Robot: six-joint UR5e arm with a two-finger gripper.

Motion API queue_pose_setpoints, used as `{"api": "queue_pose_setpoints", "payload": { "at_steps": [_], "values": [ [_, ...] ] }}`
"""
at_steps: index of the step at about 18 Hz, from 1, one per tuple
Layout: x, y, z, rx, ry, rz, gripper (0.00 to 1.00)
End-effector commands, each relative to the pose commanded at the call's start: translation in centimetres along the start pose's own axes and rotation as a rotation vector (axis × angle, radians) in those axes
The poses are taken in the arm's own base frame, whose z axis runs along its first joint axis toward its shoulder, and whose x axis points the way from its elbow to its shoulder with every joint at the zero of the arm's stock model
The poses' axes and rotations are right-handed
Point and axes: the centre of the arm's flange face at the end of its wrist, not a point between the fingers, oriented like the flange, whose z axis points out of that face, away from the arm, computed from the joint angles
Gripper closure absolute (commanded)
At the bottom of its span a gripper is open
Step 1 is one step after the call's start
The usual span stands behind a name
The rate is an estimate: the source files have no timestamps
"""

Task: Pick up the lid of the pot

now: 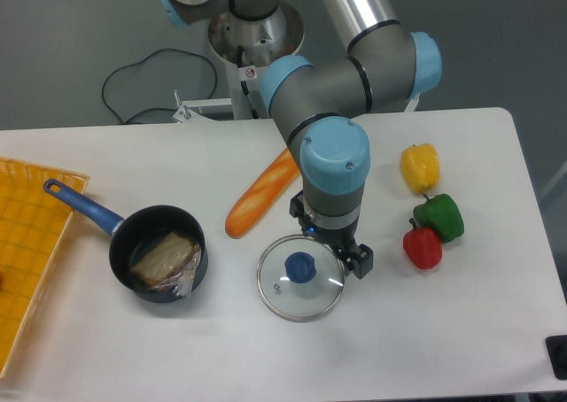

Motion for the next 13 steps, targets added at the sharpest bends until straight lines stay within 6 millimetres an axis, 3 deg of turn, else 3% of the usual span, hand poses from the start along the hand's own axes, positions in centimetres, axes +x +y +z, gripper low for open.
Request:
{"api": "queue_pose_setpoints", "payload": {
  "at_steps": [7, 13],
  "values": [
    [0.0, 0.1, 0.2, -0.001, 0.001, -0.011, 0.00],
    [1.3, 0.3, 2.3, -0.019, 0.042, -0.112, 0.00]
  ]
}}
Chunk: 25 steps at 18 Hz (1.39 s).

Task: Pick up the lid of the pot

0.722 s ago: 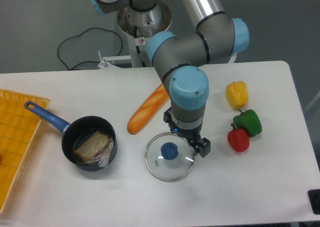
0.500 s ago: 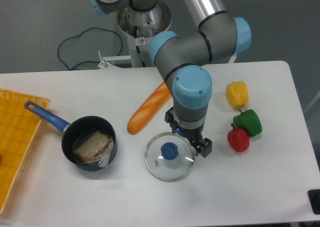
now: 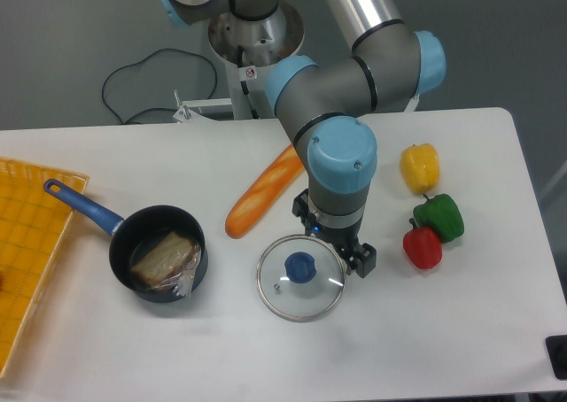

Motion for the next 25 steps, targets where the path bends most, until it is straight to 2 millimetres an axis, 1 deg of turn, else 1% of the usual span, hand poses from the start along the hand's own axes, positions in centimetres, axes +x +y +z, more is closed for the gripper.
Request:
{"api": "queue_pose_setpoints", "payload": {
  "at_steps": [2, 5, 7, 8, 10, 15, 18, 21, 25],
  "values": [
    [0.2, 0.0, 0.9, -0.002, 0.004, -0.071, 0.00],
    [1.2, 0.5, 2.7, -0.009, 0.016, -0.082, 0.00],
    [1.4, 0.6, 3.9, -0.002, 0.004, -0.088, 0.00],
    [1.5, 0.7, 4.3, 0.000, 0.000, -0.121, 0.00],
    [1.3, 0.5, 4.6, 0.007, -0.012, -0.227, 0.00],
    [1.1, 0.2, 5.6, 0.006, -0.005, -0.349, 0.00],
    [1.0, 0.2, 6.8, -0.006, 0.007, -0.384, 0.00],
    [0.8, 0.1, 7.5, 0.009, -0.012, -0.430, 0.00],
    [1.5, 0.0, 8.7, 0.015, -0.016, -0.465, 0.00]
  ]
}}
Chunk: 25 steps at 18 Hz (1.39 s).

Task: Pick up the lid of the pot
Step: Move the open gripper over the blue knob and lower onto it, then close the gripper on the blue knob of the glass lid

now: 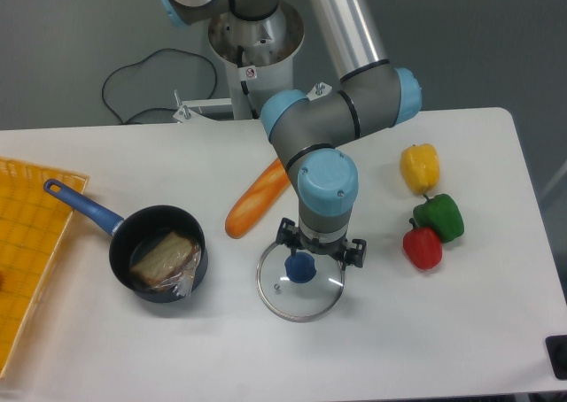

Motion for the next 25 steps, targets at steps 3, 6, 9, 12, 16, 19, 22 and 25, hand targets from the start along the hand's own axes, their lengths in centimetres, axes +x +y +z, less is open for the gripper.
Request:
{"api": "queue_pose_setpoints", "payload": {
  "at_steps": [3, 6, 9, 12, 16, 19, 22, 25],
  "values": [
    [0.1, -0.1, 0.4, 0.014, -0.007, -0.017, 0.00],
    [0.6, -0.4, 0.6, 0.015, -0.005, -0.034, 0.00],
    [1.4, -0.8, 0.9, 0.011, 0.000, -0.038, 0.00],
    [1.9, -1.1, 1.4, 0.008, 0.006, -0.061, 0.00],
    [2.2, -1.2, 1.5, 0.007, 0.007, -0.071, 0.00],
    [2.2, -1.3, 1.8, 0.003, 0.009, -0.071, 0.00],
    [2.2, -1.3, 1.9, 0.003, 0.009, -0.069, 0.00],
    [2.7, -1.8, 2.6, 0.005, 0.007, -0.057, 0.00]
  ]
}}
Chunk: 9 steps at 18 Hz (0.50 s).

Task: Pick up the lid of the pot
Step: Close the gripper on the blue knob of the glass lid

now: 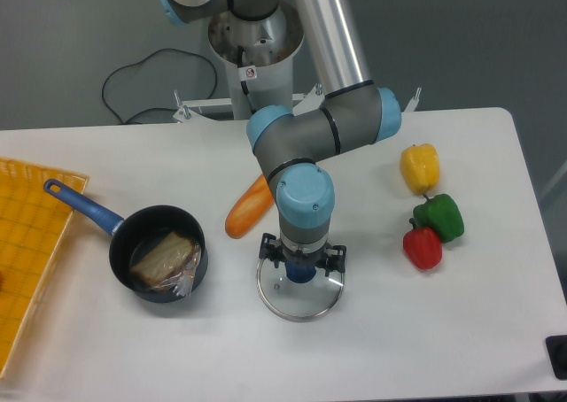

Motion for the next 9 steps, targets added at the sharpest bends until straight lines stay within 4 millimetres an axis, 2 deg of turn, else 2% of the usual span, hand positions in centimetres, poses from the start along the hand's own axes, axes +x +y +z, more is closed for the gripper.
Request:
{"api": "queue_pose_setpoints", "payload": {
  "at_steps": [9],
  "values": [
    [0.10, -0.02, 0.48, -0.004, 0.002, 0.011, 0.03]
  ]
}}
